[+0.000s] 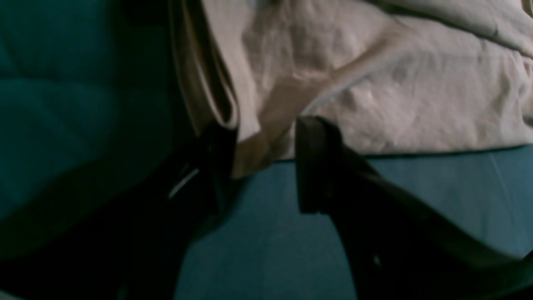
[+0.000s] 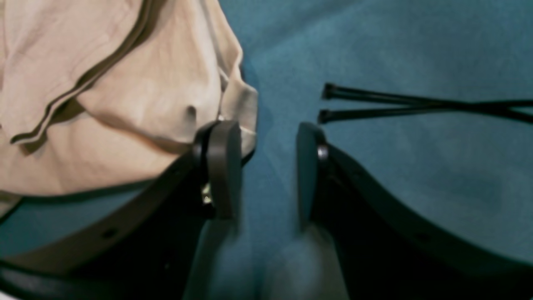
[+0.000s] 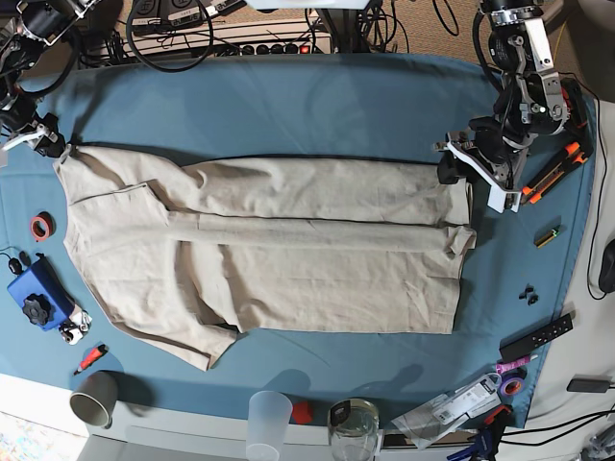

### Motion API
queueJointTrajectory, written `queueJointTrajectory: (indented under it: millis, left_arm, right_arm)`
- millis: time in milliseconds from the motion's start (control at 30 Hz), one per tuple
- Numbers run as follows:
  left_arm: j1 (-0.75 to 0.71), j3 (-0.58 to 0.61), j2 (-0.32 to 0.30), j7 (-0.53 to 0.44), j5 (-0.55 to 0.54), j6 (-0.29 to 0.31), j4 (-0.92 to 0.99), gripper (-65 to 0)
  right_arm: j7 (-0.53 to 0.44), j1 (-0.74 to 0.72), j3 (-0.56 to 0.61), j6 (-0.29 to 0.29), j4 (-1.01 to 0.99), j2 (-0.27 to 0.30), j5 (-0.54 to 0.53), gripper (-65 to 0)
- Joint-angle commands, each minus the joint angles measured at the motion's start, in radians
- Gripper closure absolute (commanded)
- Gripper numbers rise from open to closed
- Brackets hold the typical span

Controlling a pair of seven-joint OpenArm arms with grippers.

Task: Fold the T-shirt properly
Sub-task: 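Move both grippers to the new folded edge and grasp it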

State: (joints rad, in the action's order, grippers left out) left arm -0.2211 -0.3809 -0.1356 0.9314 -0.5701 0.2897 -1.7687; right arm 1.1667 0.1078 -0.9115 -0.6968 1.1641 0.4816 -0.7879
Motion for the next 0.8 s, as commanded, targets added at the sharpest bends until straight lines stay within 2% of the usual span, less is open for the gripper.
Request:
queueJointTrajectory:
  millis: [0,233,500,567,767]
  left_arm:
    - [0.008,-0.001,-0.006,-0.014,-0.018,0.008,-0.016,-24.2]
    - [0.008,-0.001,-0.006,-0.016,-0.018,0.008,-0.016,-24.2]
    - [0.01,-0.001,-0.006,-0.045,-0.008,0.031,-0.016,-24.3]
    - [0.018,-0.001,-0.006,-0.068,0.029,0.031,-0.016,-24.3]
    - [0.096,-0.002,-0.006,-0.055,0.154,0.022,-0.016,-24.5]
  right_arm:
    - [0.008,-0.005,-0.004,-0.001,0.012,0.026,-0.016,-23.0]
    - [0.007,-0.009,0.003,-0.001,0.012,0.025,-0.068,-23.0]
    - [-0.024,-0.011,0.135,-0.001,0.012,0.025,-0.068,-23.0]
    - [-0.021,-0.014,0.139,-0.001,0.012,0.025,-0.067,-23.0]
    - [-0.014,-0.014,0.138,-0.001,0.012,0.026,-0.056,-23.0]
